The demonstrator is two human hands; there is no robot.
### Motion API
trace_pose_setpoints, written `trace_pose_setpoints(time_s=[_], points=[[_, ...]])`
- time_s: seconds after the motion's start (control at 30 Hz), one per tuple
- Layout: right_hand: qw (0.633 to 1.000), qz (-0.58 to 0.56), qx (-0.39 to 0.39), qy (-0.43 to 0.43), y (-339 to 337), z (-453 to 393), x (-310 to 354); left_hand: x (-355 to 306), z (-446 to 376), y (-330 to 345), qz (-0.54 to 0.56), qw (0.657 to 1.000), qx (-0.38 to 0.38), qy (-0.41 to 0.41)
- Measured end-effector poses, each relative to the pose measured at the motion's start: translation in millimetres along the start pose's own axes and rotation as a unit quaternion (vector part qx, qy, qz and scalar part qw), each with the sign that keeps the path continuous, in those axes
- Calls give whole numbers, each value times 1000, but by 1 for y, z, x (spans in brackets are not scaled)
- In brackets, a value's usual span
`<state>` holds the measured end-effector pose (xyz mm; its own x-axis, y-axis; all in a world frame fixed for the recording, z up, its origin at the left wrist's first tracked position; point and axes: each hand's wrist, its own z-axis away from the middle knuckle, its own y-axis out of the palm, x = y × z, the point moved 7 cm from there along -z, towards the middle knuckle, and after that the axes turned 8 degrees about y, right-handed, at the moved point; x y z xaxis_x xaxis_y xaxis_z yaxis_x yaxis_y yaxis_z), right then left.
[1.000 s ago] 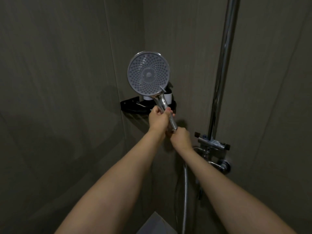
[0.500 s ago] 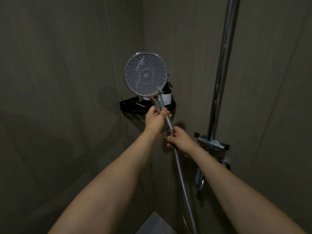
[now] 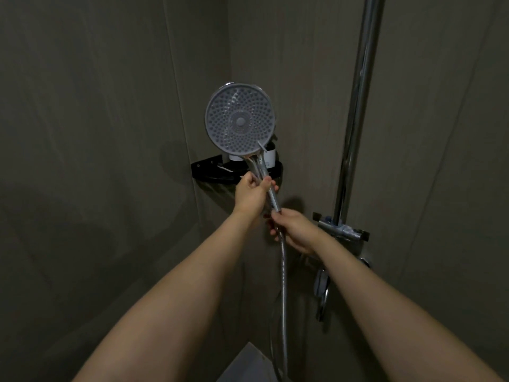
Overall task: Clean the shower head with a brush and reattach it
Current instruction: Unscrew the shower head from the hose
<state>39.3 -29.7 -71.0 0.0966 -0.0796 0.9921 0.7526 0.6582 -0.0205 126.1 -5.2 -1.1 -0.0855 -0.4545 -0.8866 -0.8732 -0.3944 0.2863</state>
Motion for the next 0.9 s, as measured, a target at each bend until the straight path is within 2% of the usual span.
trace_pose_setpoints(time_s=[0.03, 0.1, 0.2, 0.27, 0.3, 0.37, 0.43, 0.5, 0.57, 0.63, 0.8, 0.87, 0.9], points=[[997, -64, 30, 16, 0, 2, -2, 0, 0, -1, 2, 1000, 3, -2], [996, -74, 47, 23, -4, 3, -2, 2, 2, -2, 7, 1000, 5, -16], [997, 75, -14, -8, -4, 2, 2, 5, 5, -3, 15, 999, -9, -27], [981, 171, -92, -30, -5, 1, 6, 4, 6, -3, 10, 1000, -16, -19], [975, 184, -115, -41, -4, 2, 8, 3, 5, -1, 7, 1000, -11, -17], [990, 102, -93, -39, -1, 5, 6, 0, 4, 1, 0, 1000, 5, -18], [997, -73, 0, 8, 4, 8, 0, -2, 3, 3, -12, 1000, 19, -20], [987, -135, 65, 50, 3, 13, -3, -2, 4, 2, -17, 999, 27, -27], [985, -130, 91, 66, -1, 14, -5, 0, 5, 1, -4, 999, 31, -37], [990, -99, 83, 62, -3, 13, -4, 0, 6, 0, 4, 999, 27, -47], [996, 75, -47, -33, -6, 3, 13, -3, 0, -4, 15, 999, -12, -34], [996, 57, -54, -48, -4, 0, 14, -6, -1, -3, 14, 1000, -11, -24], [998, 18, -33, -42, -1, 1, 13, -7, -2, -3, 16, 1000, -9, -24]])
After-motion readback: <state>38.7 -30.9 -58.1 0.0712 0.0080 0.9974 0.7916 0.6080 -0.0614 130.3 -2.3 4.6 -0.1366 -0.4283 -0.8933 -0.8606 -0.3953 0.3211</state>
